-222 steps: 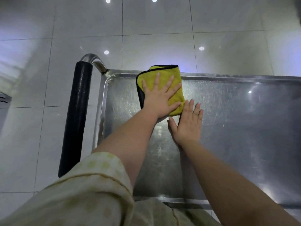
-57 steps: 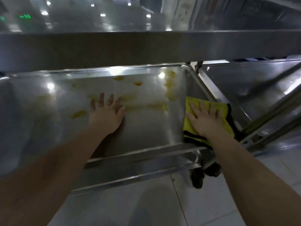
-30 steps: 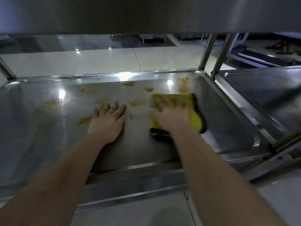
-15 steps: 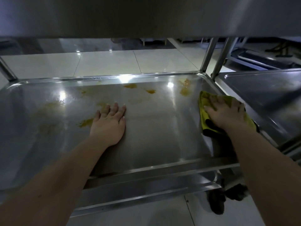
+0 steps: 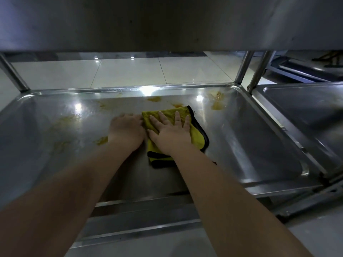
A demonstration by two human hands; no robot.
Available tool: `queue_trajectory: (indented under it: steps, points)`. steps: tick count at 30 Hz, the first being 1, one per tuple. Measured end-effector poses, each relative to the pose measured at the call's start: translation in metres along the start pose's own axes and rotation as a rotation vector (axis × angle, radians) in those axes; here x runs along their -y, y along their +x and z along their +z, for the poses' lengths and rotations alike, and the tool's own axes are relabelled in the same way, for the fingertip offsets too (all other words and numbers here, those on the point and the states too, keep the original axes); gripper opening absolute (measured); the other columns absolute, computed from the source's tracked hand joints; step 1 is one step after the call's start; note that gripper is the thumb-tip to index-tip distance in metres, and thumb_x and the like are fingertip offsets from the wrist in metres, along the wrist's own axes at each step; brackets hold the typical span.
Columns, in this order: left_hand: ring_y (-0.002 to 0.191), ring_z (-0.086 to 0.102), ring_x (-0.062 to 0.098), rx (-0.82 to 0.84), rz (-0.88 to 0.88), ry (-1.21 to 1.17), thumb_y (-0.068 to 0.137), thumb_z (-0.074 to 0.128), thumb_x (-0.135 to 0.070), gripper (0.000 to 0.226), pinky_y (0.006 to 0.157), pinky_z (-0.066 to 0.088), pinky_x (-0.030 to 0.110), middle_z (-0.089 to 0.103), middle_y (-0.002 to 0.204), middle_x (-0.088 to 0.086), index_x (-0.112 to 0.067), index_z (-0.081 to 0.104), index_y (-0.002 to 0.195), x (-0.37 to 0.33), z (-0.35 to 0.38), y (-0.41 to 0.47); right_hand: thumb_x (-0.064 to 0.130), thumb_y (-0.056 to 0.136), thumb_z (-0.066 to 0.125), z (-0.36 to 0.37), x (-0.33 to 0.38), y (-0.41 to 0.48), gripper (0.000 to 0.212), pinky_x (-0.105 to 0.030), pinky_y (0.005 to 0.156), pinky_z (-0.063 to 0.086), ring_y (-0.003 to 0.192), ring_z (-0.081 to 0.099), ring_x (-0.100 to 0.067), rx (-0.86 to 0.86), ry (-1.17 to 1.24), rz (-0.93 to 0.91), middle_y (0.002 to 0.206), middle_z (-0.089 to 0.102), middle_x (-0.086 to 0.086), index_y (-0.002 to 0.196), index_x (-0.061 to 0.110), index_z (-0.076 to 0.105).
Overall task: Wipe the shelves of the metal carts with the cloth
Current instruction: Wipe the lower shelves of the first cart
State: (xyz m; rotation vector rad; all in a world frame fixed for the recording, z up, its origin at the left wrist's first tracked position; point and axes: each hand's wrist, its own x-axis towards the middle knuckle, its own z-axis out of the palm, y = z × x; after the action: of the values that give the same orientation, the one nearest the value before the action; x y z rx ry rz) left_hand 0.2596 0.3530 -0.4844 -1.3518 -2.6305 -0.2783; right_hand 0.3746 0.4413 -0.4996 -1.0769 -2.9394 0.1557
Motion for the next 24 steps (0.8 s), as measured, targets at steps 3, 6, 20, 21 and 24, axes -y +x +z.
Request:
queue_trajectory:
  steps: [3,6,20,21,24]
  points:
    - [0.143,0.027,0.026,0.087,-0.006,-0.067,0.101,0.031,-0.03,0.047,0.116,0.022,0.044,0.036,0.154,0.006,-0.019,0.037,0.146,0.002,0.012,0.017,0.067,0.094,0.01,0.0,-0.001,0.001,0.06,-0.063,0.109,-0.02,0.147,-0.014,-0.037,0.016,0.021,-0.012,0.163,-0.005,0.014,0.15,0.05,0.0]
    - [0.15,-0.003,0.02,0.223,-0.002,-0.124,0.103,0.021,-0.038,0.055,0.119,-0.003,0.048,0.002,0.163,-0.005,-0.028,0.011,0.156,0.009,0.024,0.024,0.063,0.096,0.013,-0.006,-0.035,0.006,0.056,-0.058,0.114,-0.014,0.149,-0.01,-0.029,0.025,0.011,-0.024,0.162,-0.003,0.019,0.15,0.051,0.002]
    - [0.15,-0.003,0.019,0.254,0.024,-0.027,0.102,0.014,-0.043,0.054,0.118,-0.006,0.05,-0.005,0.163,-0.01,-0.037,0.002,0.154,0.006,0.037,0.032,0.058,0.097,0.014,-0.024,-0.129,0.039,0.057,-0.063,0.113,-0.009,0.146,-0.008,-0.043,0.006,0.064,0.405,0.162,-0.002,0.016,0.152,0.047,0.005]
    - [0.15,-0.003,0.018,0.25,0.022,-0.028,0.102,0.015,-0.043,0.055,0.118,-0.005,0.05,-0.004,0.163,-0.01,-0.036,0.002,0.155,0.006,0.038,0.032,0.059,0.097,0.014,-0.02,-0.096,0.049,0.057,-0.062,0.113,-0.01,0.146,-0.009,-0.043,0.018,0.064,0.322,0.162,-0.003,0.017,0.152,0.047,0.004]
    - [0.15,-0.003,0.016,0.234,0.012,-0.038,0.102,0.014,-0.044,0.057,0.118,-0.004,0.048,-0.005,0.163,-0.01,-0.03,0.0,0.155,0.009,0.041,0.033,0.06,0.097,0.015,-0.011,-0.014,0.062,0.057,-0.061,0.113,-0.013,0.146,-0.013,-0.041,0.063,0.05,0.067,0.162,-0.005,0.015,0.152,0.047,0.004]
